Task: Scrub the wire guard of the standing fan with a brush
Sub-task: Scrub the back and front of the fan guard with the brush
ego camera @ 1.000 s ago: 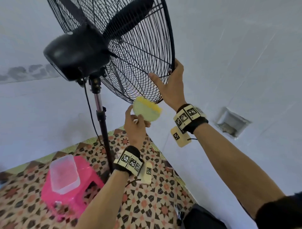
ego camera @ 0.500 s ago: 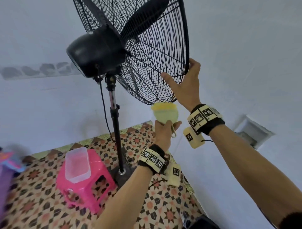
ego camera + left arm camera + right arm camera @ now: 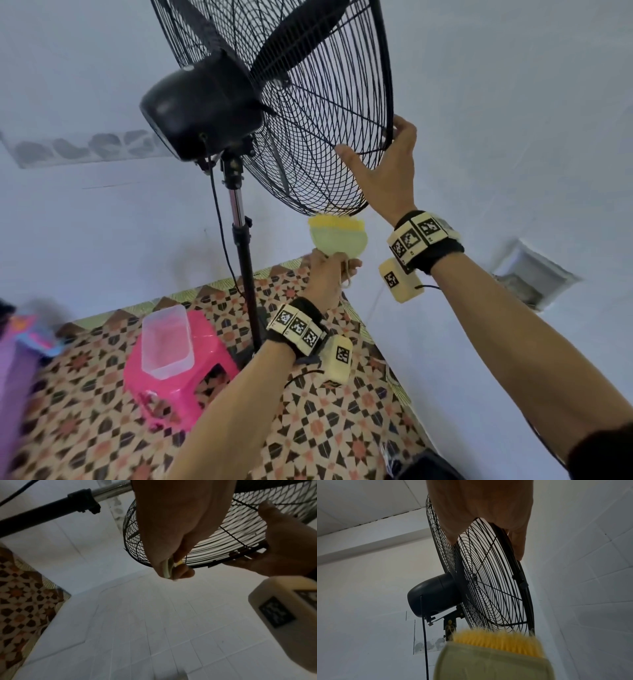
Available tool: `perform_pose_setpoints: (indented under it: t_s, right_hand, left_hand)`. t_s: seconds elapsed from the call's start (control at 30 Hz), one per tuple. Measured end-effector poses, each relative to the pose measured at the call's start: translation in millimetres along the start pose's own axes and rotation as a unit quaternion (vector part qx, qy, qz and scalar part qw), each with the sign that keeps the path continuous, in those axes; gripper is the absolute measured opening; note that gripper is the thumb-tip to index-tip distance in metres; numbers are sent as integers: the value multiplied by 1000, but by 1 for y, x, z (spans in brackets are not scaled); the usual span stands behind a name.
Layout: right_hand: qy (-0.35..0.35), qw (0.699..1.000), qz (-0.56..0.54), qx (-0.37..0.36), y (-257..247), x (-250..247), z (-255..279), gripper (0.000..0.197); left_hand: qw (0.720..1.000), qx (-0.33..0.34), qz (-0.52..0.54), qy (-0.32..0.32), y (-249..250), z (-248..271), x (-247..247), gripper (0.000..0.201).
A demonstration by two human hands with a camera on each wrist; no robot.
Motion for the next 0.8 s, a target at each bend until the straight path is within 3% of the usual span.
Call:
perform_pose_setpoints:
  t_s: [0.13,0.23,0.3,0.43,0.63,0.73,0.8]
  right_hand:
    - [3,1000,1,-1,1,-2,-1,92]
    - [-4,1000,-1,4,0,-1,-1,92]
    - [-1,1000,0,3,-1,-1,-1,91]
    - [-1,1000,-3,6,1,-1,3,90]
    - [-5,1000,6,3,-3,-1,-1,91]
    - [4,1000,12,4,1,0,1,92]
    - [4,1000,11,9,2,0,3,92]
  left_hand:
    - [999,29,-18,-7,20,-7,5,38]
    - [997,12,47,67,13,0,-3,17]
    - [994,-1,66,84,-1,6,-5,13]
    - [1000,-23,6,5,-7,2,11,23]
    - [997,18,17,71,4,-2,-8,17]
    - [1000,-2,-28,-1,2,-7,-7,25]
    - [997,25,-71,-26,18,-11,-6,37]
Point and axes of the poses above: each hand's wrist, its own z-axis away from the middle knuckle, its own x-axis out of the palm, y = z × x, the point moved 8 cm from there along -z, towards the middle knuckle, and after that the axes turned 8 degrees about x, right-handed, at the moved point
